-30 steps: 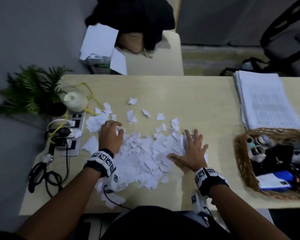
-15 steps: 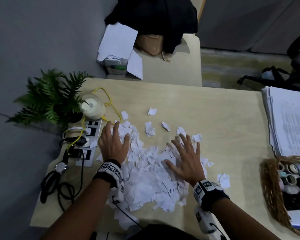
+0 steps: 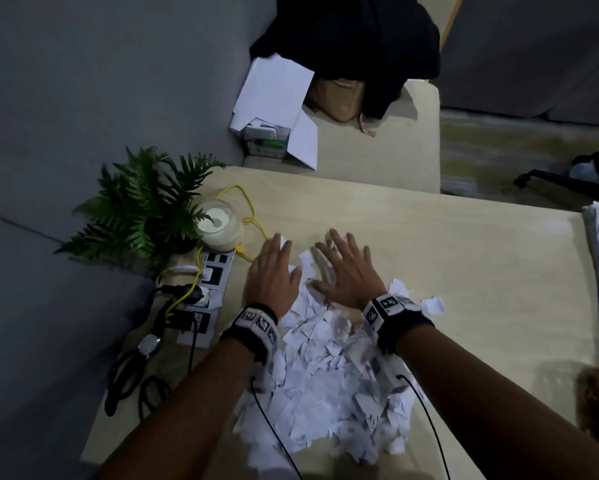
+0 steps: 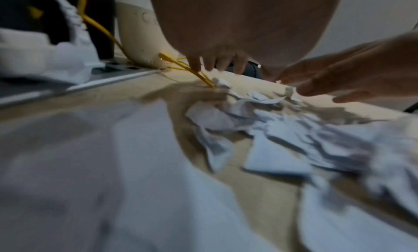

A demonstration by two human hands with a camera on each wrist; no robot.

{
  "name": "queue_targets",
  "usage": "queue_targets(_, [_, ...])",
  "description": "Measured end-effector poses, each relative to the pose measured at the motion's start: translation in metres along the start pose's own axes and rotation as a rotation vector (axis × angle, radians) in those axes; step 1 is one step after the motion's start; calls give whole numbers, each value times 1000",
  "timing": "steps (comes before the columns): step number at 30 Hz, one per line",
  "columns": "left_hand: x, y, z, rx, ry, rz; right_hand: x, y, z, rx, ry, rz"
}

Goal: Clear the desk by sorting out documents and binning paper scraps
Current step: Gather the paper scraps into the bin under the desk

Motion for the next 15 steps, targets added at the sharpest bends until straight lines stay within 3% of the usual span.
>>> queue_targets(3, [-9,3,-3,-134,94,156,0,0,5,5,-11,89])
queue_targets(7, [-14,-36,-13,-308,-70,78,-9,-29,9,156,77,5])
queue_targets(10, [-7,-60,-6,-282,-189,6,-17,-60,11,237,90,-110])
queue_targets(13, [6,-74,19,-198,-119,-144,-14,-77,8,244,140,-205])
queue_targets(15, [9,-84,34,-113,-55,-182,-13,-75,6,202,92,-189])
Point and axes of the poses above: each hand's wrist, its own y-axis towards the middle knuckle, its own x-axis out of the back of the hand, z = x × y, the point moved 3 cm from there along y, towards the middle knuckle, and after that the axes turned 4 degrees about z, right-handed, at the moved point
